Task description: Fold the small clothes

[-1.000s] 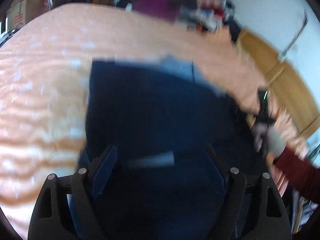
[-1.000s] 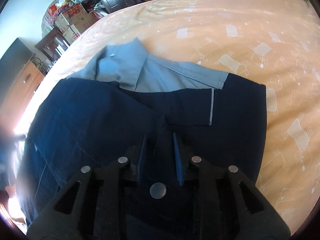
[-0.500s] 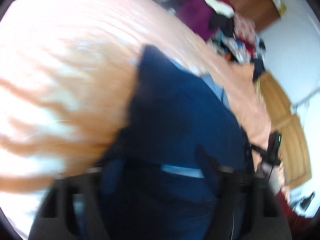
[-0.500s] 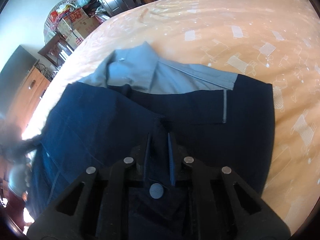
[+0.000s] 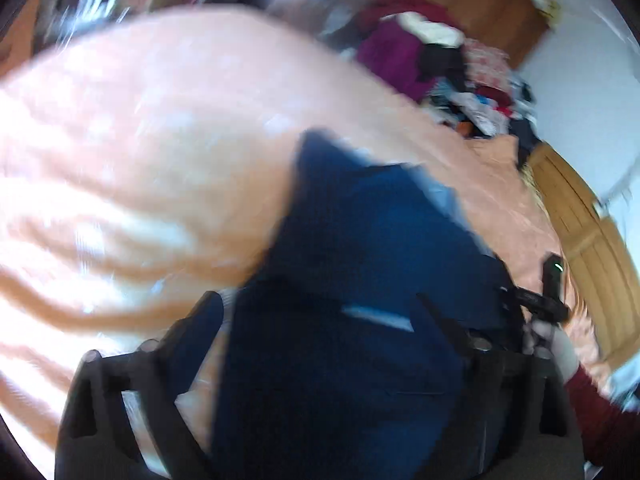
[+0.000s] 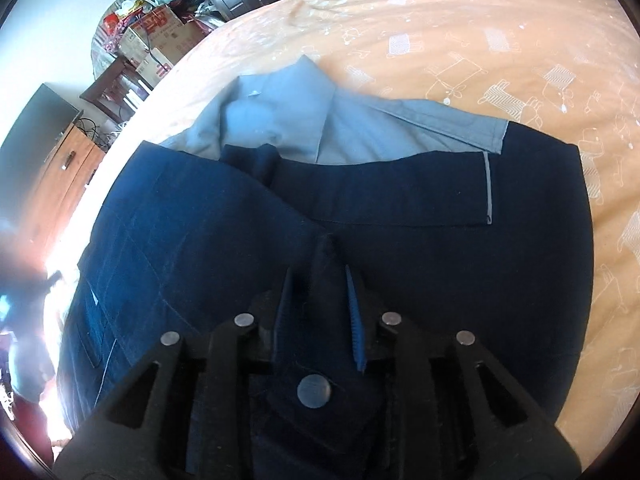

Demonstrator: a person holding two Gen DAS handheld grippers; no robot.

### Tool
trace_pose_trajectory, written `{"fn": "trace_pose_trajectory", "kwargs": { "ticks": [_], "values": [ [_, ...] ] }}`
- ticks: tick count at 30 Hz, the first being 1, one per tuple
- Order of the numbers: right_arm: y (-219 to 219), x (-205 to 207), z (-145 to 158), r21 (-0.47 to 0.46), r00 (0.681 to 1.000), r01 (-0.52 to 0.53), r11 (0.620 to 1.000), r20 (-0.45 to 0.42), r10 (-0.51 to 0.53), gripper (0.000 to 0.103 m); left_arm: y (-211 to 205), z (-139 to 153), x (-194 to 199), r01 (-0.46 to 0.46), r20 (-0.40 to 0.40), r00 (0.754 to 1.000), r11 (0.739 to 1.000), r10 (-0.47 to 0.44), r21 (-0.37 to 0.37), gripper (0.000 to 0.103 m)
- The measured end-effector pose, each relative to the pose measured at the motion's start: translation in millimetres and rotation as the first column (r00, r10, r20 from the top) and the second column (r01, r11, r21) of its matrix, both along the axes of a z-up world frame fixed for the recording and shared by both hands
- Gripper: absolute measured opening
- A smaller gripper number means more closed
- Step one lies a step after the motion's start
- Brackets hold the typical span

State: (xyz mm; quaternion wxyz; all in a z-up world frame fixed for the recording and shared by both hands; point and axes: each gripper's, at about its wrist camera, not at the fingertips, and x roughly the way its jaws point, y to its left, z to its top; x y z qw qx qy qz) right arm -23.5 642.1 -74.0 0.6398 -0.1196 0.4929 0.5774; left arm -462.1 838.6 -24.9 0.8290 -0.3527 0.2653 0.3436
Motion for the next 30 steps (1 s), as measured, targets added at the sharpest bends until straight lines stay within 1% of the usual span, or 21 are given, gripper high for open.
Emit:
{"fn": "trace_pose_trajectory", "kwargs": {
  "ticks": [3,4,7,8,9,10,11,12,13,15,16,17,18,20,22,24,25,26,27,28,30],
  "values": [
    [-3,-3,3,-0.001,1.0,-0.004,1.0,0.018,0.004,0.025,-2,30,24,0.069,0.041,0.997,0.996,-0.072,0.063,0.097],
    [-5,-3,4,-0.01,0.999,0.002,1.0,0.039,-0.002,0.018,6,36,33,0.094,0.069,0.993,0.994,-0.098,0.064,0.097],
    [-8,3,1,-0.012,1.0,0.011,1.0,0.004,-0.011,0.015,40,26,75,0.124,0.045,0.991,0.992,-0.125,0.037,0.097],
    [-8,3,2,-0.017,1.0,0.003,1.0,0.005,-0.003,0.015,58,0,91,0.129,-0.012,0.992,0.991,-0.129,-0.037,0.091],
    [-7,0,4,-0.027,1.0,-0.017,0.999,0.015,0.018,0.015,70,-26,100,0.099,-0.113,0.988,0.991,-0.109,-0.093,0.085],
    [-7,-3,7,-0.042,0.999,-0.045,0.998,0.026,0.047,0.016,76,-47,104,0.074,-0.19,0.977,0.989,-0.098,-0.13,0.066],
    [-9,-6,11,-0.065,0.995,-0.076,0.995,0.054,0.08,0.017,80,-59,96,0.047,-0.178,0.981,0.99,-0.071,-0.134,0.063],
    [-11,-7,17,-0.088,0.991,-0.098,0.991,0.078,0.105,0.019,81,-56,87,0.032,-0.125,0.991,0.99,-0.049,-0.136,0.062],
    [-13,-8,21,-0.114,0.988,-0.115,0.987,0.091,0.126,0.02,81,-54,82,0.025,-0.109,0.993,0.989,-0.041,-0.144,0.061],
    [-18,-12,44,-0.143,0.972,-0.09,0.986,0.201,0.118,0.032,77,-56,72,0.054,-0.055,0.996,0.985,-0.064,-0.165,0.062],
    [-18,-15,64,-0.105,0.96,-0.076,0.992,0.261,0.101,0.04,74,-58,70,0.063,-0.032,0.997,0.985,-0.069,-0.16,0.066],
    [-15,-18,80,-0.051,0.96,-0.072,0.996,0.269,0.083,0.048,74,-59,68,0.072,-0.01,0.997,0.985,-0.075,-0.157,0.069],
    [-7,-20,96,0.018,0.967,-0.075,0.997,0.247,0.068,0.051,72,-60,70,0.079,-0.006,0.997,0.985,-0.081,-0.157,0.072],
    [28,-30,120,0.121,0.974,-0.119,0.985,0.205,0.093,0.055,70,-61,76,0.112,0.002,0.994,0.983,-0.112,-0.142,0.084],
    [77,-44,131,0.166,0.975,-0.184,0.969,0.153,0.159,0.055,64,-60,80,0.115,-0.001,0.993,0.985,-0.116,-0.127,0.084],
    [154,-74,123,0.185,0.935,-0.352,0.918,0.017,0.355,0.052,64,-58,82,0.116,0.014,0.993,0.985,-0.115,-0.125,0.085],
    [185,-89,115,0.165,0.918,-0.392,0.905,0.012,0.396,0.05,63,-60,79,0.118,0.029,0.993,0.984,-0.115,-0.13,0.085],
    [225,-112,101,0.107,0.894,-0.449,0.887,0.037,0.447,0.051,65,-61,77,0.121,0.045,0.992,0.983,-0.116,-0.137,0.086],
    [255,-129,88,0.059,0.867,-0.498,0.865,0.036,0.497,0.048,66,-62,74,0.127,0.06,0.991,0.982,-0.12,-0.143,0.087],
    [277,-141,78,0.031,0.854,-0.52,0.854,0.041,0.518,0.043,67,-61,69,0.131,0.068,0.99,0.981,-0.122,-0.146,0.087],
    [311,-159,58,-0.01,0.835,-0.549,0.836,0.042,0.549,0.045,68,-61,70,0.132,0.069,0.99,0.981,-0.123,-0.145,0.088]
  ]
}}
